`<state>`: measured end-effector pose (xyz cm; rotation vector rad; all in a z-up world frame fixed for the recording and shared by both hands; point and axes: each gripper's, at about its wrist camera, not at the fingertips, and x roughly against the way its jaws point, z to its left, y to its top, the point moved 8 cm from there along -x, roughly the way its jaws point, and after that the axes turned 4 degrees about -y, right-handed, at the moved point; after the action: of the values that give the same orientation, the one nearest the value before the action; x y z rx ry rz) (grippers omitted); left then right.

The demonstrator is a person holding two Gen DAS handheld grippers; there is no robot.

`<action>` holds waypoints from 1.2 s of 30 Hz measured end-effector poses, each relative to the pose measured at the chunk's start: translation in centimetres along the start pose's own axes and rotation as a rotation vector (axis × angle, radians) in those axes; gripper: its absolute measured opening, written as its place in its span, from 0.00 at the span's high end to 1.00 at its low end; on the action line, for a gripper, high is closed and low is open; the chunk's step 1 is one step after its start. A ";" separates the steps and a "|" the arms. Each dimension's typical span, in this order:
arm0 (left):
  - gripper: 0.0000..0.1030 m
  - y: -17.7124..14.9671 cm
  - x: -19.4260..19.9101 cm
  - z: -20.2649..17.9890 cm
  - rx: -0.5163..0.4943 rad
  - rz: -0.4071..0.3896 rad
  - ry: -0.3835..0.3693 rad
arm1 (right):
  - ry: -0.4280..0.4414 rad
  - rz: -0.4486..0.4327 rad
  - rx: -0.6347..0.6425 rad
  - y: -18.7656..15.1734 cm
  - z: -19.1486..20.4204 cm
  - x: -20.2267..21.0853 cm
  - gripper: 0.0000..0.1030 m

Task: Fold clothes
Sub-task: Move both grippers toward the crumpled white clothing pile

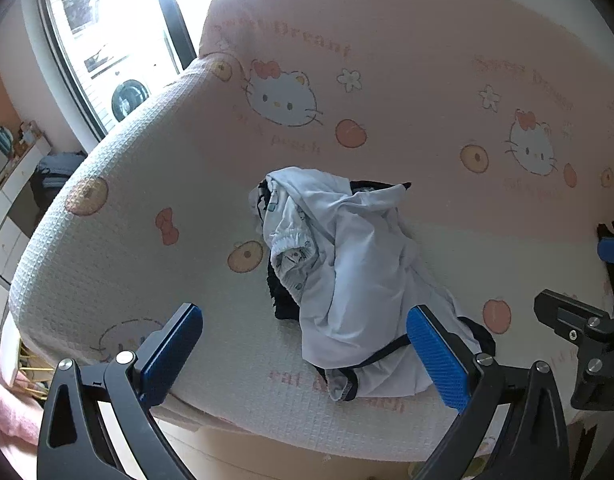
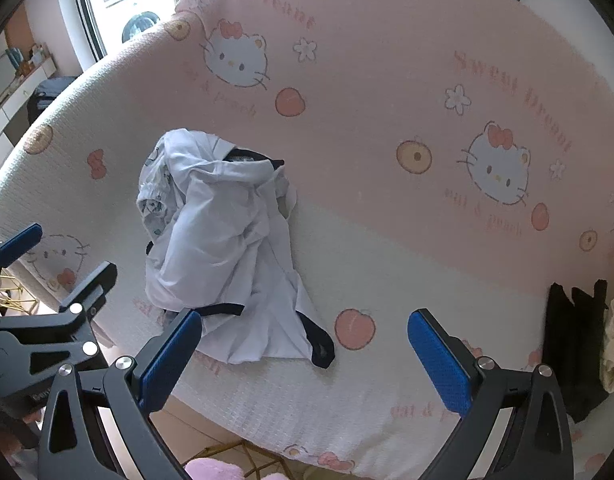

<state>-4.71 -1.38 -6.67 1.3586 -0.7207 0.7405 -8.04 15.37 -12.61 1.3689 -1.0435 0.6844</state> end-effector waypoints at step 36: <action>0.00 -6.7 -12.9 -0.7 0.184 0.004 -0.319 | 0.577 0.161 -0.413 -4.9 5.5 -12.7 0.13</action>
<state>-6.73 -1.79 -21.07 1.6659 -0.9232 0.6095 -10.11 11.59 -26.61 0.6730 -0.7709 0.8610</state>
